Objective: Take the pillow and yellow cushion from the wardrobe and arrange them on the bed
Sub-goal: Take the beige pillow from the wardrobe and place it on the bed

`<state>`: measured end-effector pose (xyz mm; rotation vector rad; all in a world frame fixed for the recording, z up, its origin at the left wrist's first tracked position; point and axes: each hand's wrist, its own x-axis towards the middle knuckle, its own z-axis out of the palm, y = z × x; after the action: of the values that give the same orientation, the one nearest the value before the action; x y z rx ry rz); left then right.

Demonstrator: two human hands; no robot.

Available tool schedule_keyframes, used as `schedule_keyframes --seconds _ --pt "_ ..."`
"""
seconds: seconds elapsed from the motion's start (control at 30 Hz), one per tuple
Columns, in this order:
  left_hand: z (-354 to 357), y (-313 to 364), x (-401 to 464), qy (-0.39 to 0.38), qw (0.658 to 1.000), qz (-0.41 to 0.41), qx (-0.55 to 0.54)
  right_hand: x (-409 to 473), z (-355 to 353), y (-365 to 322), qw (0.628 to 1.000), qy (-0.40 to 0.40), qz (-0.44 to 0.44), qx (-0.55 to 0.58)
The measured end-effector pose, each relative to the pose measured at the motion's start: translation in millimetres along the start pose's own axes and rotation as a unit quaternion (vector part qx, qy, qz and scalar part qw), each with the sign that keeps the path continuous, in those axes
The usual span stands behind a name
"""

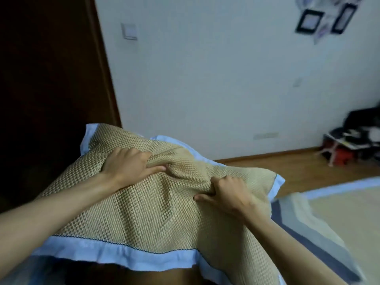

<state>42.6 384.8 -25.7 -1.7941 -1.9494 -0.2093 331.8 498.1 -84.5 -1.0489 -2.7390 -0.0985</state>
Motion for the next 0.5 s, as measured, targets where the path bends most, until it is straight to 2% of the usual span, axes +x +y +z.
schedule_keyframes --seconds 0.13,0.27,0.4,0.5 --pt "5 124 60 0.021 0.994 0.085 -0.064 -91 -33 97 0.992 0.016 0.112 -0.048" --pt "2 245 103 0.041 0.974 0.183 -0.124 -189 -60 162 0.97 0.008 0.23 -0.073" --pt "-6 350 126 0.054 0.942 0.281 -0.177 -283 -80 193 0.939 0.008 0.33 -0.097" --pt "-13 403 128 0.054 0.914 0.341 -0.212 -332 -87 193 0.916 0.003 0.385 -0.114"
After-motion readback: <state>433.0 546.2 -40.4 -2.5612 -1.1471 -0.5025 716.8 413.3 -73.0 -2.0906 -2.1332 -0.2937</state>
